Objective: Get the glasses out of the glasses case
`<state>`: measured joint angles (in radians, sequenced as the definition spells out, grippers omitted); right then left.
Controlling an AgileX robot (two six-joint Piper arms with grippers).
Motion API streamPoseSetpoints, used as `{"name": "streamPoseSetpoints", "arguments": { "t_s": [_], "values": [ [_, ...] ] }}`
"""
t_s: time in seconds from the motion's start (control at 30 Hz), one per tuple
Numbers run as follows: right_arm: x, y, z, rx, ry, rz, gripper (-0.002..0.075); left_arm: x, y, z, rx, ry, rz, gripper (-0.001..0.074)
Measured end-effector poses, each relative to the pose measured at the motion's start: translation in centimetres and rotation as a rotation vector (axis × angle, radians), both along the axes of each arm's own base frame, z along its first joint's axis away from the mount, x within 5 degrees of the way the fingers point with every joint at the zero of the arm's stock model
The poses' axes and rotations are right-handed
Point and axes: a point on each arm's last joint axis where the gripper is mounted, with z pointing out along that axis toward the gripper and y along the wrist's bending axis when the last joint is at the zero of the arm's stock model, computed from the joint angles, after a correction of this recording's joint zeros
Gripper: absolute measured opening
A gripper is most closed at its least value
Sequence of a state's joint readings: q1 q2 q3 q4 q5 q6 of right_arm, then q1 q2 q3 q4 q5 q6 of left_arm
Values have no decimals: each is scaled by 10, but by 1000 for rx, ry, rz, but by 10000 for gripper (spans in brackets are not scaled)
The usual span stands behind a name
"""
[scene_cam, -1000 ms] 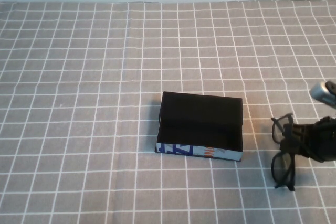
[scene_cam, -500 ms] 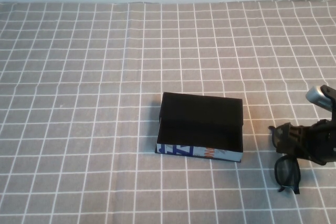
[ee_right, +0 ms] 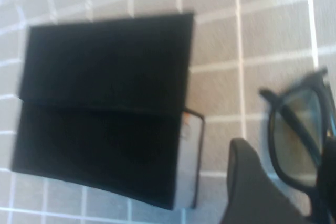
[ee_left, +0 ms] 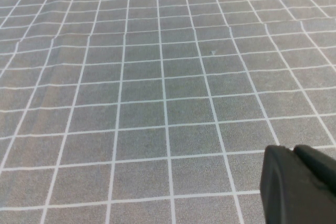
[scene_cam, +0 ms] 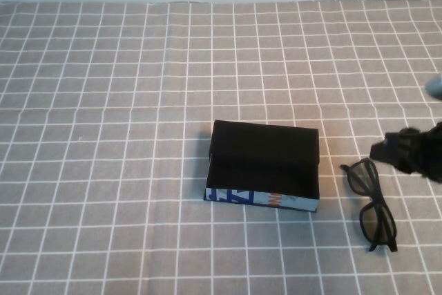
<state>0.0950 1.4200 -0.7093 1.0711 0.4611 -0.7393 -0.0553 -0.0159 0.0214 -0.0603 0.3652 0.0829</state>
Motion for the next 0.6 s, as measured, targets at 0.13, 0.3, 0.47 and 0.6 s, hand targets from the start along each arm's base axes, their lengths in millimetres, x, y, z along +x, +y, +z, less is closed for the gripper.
{"name": "streamPoseSetpoints", "arguments": {
  "t_s": [0.13, 0.3, 0.47, 0.6],
  "values": [
    [-13, -2, 30, -22, -123, 16, 221, 0, 0, 0, 0, 0, 0, -5],
    [-43, -3, 67, -84, -277, 107, 29, 0, 0, 0, 0, 0, 0, -5],
    [-80, -10, 101, -215, -466, 163, -11, 0, 0, 0, 0, 0, 0, -5],
    [-113, -19, 123, -328, -605, 159, -15, 0, 0, 0, 0, 0, 0, -5]
  ]
}}
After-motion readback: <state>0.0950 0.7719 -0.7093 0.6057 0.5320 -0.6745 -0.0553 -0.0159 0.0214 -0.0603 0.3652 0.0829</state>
